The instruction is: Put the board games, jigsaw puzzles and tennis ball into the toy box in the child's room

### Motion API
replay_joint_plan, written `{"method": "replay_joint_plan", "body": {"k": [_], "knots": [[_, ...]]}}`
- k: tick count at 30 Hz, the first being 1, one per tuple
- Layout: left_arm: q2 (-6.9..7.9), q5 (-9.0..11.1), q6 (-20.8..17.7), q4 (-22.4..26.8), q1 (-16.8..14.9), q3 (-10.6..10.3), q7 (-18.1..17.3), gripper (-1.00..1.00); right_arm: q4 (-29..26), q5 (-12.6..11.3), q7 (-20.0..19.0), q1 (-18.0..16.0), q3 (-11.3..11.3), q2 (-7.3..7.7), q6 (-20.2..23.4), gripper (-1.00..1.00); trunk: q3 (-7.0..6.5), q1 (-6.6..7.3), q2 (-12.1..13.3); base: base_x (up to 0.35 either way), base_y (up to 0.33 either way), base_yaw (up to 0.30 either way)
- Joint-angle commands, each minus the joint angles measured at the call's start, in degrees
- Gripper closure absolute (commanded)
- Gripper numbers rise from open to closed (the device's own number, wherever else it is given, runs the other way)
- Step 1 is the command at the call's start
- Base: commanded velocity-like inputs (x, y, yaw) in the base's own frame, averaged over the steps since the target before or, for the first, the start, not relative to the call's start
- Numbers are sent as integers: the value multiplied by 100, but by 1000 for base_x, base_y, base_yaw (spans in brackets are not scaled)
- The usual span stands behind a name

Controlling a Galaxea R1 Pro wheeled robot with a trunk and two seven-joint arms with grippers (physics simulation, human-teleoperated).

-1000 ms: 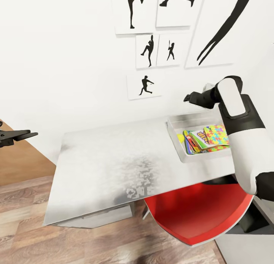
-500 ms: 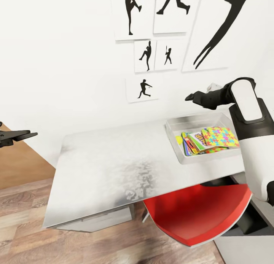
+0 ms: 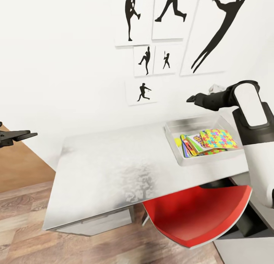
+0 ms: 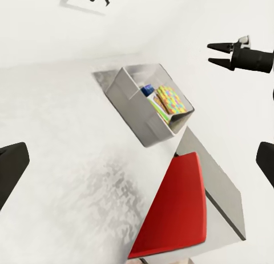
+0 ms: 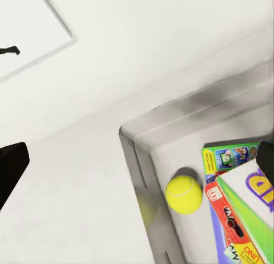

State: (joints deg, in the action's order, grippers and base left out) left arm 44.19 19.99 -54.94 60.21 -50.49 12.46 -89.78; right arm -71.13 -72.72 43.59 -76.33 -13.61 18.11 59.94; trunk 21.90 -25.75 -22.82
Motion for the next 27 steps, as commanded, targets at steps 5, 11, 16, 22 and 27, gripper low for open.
{"method": "replay_joint_plan", "body": {"k": [5, 11, 16, 22, 27], "knots": [[2, -2, -61, 0, -5, -4, -22, -100, -124, -48, 108, 13, -45, 59, 6, -100, -36, -4, -10, 0, 0, -1], [-4, -1, -61, 0, -5, -12, -22, -100, -149, -6, 298, 20, -310, 63, 6, -100, -92, -4, -10, 0, 0, 0], [-5, 3, -63, 0, -5, -13, -22, -100, -158, 3, 557, 21, -515, 65, 6, -100, -138, -4, -10, 0, 0, 0], [-6, 5, -68, 0, -5, -10, -22, -100, -159, 4, 780, 21, -625, 73, 6, -100, -193, -4, -10, 0, 0, 0], [-6, 5, -69, 0, -5, -14, -22, -100, -158, 4, 825, 21, -652, 77, 6, -100, -239, -4, -10, 0, 0, 0]]}}
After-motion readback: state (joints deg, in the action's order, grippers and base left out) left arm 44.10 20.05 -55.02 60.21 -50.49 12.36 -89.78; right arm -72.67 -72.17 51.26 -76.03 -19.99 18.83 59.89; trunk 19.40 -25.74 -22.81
